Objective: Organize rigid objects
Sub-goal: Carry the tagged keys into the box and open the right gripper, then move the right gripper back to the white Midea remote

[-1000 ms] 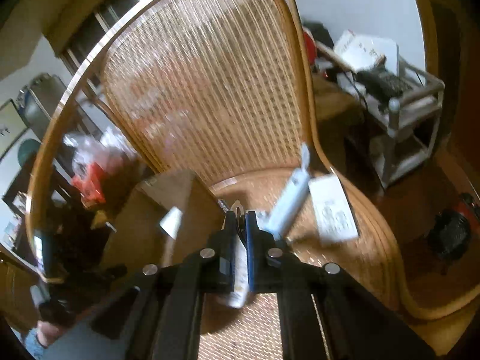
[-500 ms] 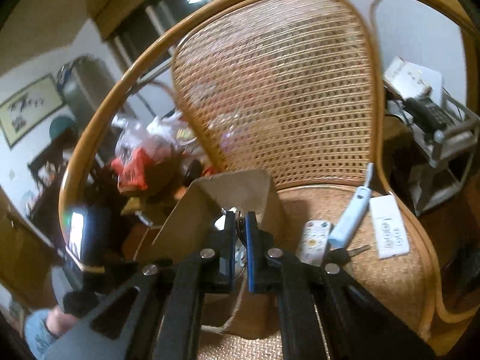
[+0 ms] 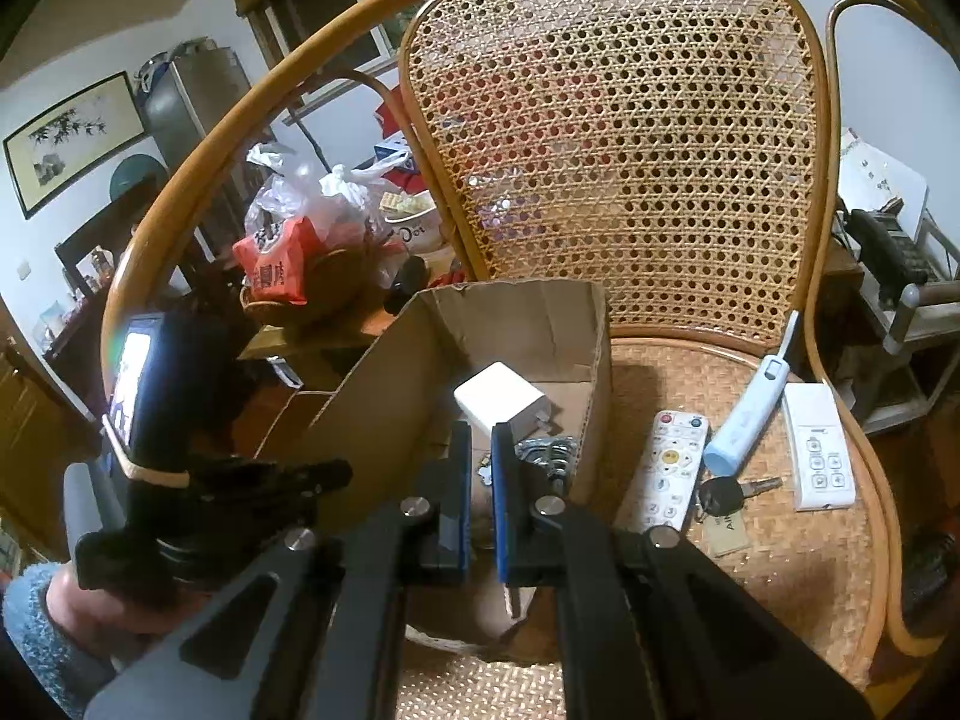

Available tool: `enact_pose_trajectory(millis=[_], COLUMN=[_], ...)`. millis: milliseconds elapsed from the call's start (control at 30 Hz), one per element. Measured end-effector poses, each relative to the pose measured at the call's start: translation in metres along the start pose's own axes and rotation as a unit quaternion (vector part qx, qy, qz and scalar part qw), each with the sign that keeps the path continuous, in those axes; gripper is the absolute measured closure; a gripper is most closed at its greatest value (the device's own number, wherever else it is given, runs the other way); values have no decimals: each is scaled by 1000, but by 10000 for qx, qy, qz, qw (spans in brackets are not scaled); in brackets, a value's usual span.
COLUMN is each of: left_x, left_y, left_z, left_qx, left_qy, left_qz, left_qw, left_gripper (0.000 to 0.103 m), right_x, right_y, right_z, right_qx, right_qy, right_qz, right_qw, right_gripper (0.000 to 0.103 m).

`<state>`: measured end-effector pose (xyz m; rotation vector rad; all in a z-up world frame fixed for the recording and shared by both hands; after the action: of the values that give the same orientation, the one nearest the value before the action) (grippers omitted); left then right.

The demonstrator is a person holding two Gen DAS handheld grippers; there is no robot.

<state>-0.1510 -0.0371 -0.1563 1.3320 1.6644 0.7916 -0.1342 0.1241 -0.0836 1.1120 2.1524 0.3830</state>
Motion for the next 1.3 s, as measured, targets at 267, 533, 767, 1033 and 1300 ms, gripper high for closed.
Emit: enact_pose_trajectory(millis=[267, 533, 767, 1033, 1300], left_x=[1, 1, 0, -2, 0], left_y=[0, 0, 0, 0, 0], left_z=[0, 0, 0, -1, -1], left_qx=[-3, -3, -3, -19, -17], left_qy=[3, 6, 3, -7, -47], left_qz=[2, 8, -7, -39, -70], left_qw=[10000, 10000, 10000, 10000, 10000], left_gripper=[98, 97, 97, 97, 97], right_x=[16, 56, 116, 169, 199], right_y=[5, 26, 39, 34, 23], right_z=[-3, -15, -14, 3, 15], right_qx=[28, 204, 22, -267, -381], right_qy=[-127, -431, -805, -938, -1171], right_qz=[235, 608, 1321, 1994, 2248], right_qw=[9996, 9970, 9880, 9751, 9666], right_gripper=[94, 30, 8, 8, 8])
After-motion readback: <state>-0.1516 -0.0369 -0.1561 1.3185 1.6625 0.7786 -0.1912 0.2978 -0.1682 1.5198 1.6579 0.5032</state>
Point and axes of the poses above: each gripper's, at about its wrist camera, not at the fingertips, and y roughly against the way its jaws point, x to its right, z to its underside, the point moved 7 cm from there along -y, roughly the way its jaws point, and after that the axes turned 12 degrees about -z, right-handed, at the moved point
